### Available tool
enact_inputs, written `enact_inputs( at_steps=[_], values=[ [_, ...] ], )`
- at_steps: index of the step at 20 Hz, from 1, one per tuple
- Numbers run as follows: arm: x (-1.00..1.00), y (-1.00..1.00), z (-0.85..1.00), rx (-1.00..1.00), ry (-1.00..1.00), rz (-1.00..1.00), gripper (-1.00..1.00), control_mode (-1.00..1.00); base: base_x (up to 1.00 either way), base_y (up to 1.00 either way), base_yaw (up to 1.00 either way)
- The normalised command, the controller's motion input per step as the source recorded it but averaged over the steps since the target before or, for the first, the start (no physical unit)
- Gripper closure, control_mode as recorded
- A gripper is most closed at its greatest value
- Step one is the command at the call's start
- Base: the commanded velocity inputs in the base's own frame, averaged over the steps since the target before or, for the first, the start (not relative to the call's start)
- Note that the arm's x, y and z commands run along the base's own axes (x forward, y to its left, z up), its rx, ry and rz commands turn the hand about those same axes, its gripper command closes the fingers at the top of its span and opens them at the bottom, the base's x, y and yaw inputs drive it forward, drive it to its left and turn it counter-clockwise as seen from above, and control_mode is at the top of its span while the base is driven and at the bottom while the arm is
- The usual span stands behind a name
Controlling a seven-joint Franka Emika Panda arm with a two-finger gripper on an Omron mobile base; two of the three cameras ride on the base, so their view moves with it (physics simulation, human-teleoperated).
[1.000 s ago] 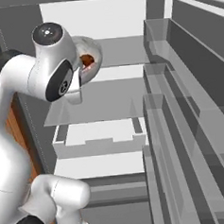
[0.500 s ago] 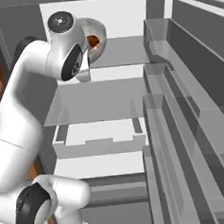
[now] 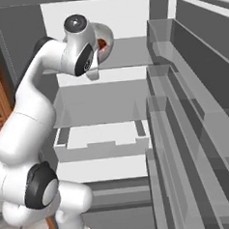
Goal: Place the bowl with the lemon wedge and mushroom on the second highest shelf of the fridge. Place the bowl with the steak and chicken drumstick on the top shelf of the fridge.
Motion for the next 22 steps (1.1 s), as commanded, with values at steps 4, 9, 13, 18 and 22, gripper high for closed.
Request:
enact_inputs(
  at_steps=[4, 9, 13, 18, 22],
  values=[
    [0.62, 0.00, -0.25, 0.00, 0.03, 0.00, 1.00, -1.00, 0.00, 0.00, 0.00],
    [0.80, 0.00, -0.19, -0.04, 0.00, 0.00, 1.00, -1.00, 0.00, 0.00, 0.00],
    [0.50, 0.02, -0.02, -0.01, 0.05, -0.04, -1.00, -1.00, 0.00, 0.00, 0.00],
    [-0.54, 0.05, 0.39, -0.08, -0.31, -0.01, -1.00, -1.00, 0.00, 0.00, 0.00],
    [-0.98, 0.14, 0.53, -0.07, -0.40, -0.02, -1.00, -1.00, 0.00, 0.00, 0.00]
  ],
)
